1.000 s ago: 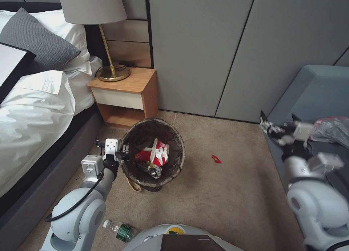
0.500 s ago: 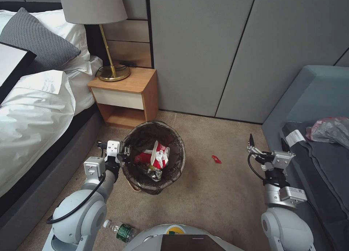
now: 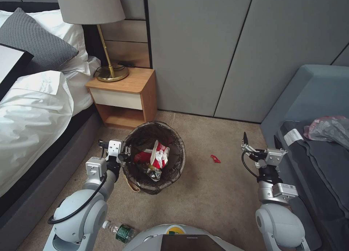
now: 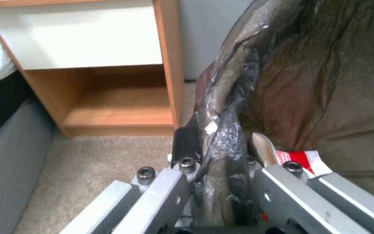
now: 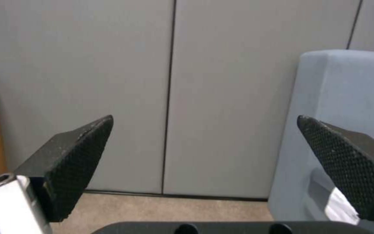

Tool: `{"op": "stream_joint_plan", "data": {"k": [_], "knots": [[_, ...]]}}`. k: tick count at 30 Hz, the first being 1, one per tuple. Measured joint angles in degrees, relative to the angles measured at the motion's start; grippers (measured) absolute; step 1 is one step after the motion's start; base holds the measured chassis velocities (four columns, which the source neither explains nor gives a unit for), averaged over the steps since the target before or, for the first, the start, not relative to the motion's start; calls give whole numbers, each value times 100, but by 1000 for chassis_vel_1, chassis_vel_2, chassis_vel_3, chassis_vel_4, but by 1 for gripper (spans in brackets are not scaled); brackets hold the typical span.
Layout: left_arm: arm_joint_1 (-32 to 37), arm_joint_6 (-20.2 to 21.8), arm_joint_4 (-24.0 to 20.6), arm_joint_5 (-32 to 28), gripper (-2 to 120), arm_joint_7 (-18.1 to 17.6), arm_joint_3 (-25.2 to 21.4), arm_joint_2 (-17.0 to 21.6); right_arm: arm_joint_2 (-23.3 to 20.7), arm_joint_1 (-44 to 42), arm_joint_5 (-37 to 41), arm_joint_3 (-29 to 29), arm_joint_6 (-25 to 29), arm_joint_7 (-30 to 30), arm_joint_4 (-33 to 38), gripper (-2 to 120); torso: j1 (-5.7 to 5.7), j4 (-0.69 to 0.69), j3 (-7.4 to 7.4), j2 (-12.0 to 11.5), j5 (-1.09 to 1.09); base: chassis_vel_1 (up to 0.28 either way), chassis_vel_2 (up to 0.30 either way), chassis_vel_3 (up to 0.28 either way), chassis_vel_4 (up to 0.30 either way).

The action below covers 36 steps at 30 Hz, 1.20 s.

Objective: Pick up the trash bin, then pick up the garbage from the floor and place it into the trash bin.

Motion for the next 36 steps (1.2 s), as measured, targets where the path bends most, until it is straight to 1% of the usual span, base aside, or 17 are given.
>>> {"op": "stream_joint_plan", "data": {"k": [5, 17, 21, 23, 25, 28, 32, 36], "knots": [[-1, 22, 9, -57, 0, -53, 3, -8, 4, -5, -35, -45, 36, 1, -24, 100, 0, 0, 0, 0, 0, -27, -25, -36, -36], [-26, 32, 29, -170, 0, -159, -4, -24, -15, 20, -42, -61, 63, 18, -90, 100, 0, -2, 0, 0, 0, -89, -88, -74, -82], [-27, 28, 30, -193, 0, -174, -9, -32, -26, 39, -40, -62, 59, 28, -100, 100, 0, 1, 0, 0, 0, -35, -46, -30, -26], [-26, 23, 30, -248, 0, -206, -9, -36, -25, 43, -40, -65, 54, 35, -100, 100, 0, 1, 0, 0, 0, 0, 0, 0, 0], [-37, 27, 19, -498, 0, -383, -5, -51, -24, 46, -39, -70, 43, 45, -96, 100, 0, 0, 0, 0, 0, 0, 0, 0, 0], [-52, 27, 13, -648, 0, -472, -10, -57, -33, 45, -39, -70, 20, 43, -91, 100, 0, -1, 0, 0, 0, 0, 0, 0, 0], [-55, 37, -13, -699, 0, -490, -21, -58, -42, 45, -39, -71, 28, 36, -113, 100, 0, 1, 0, 0, 0, 0, 0, 0, 0], [-60, 39, -20, -688, 0, -501, -25, -63, -43, 46, -49, -75, 38, 24, -153, 100, 0, 0, 0, 0, 0, 0, 0, 0, 0]]}}
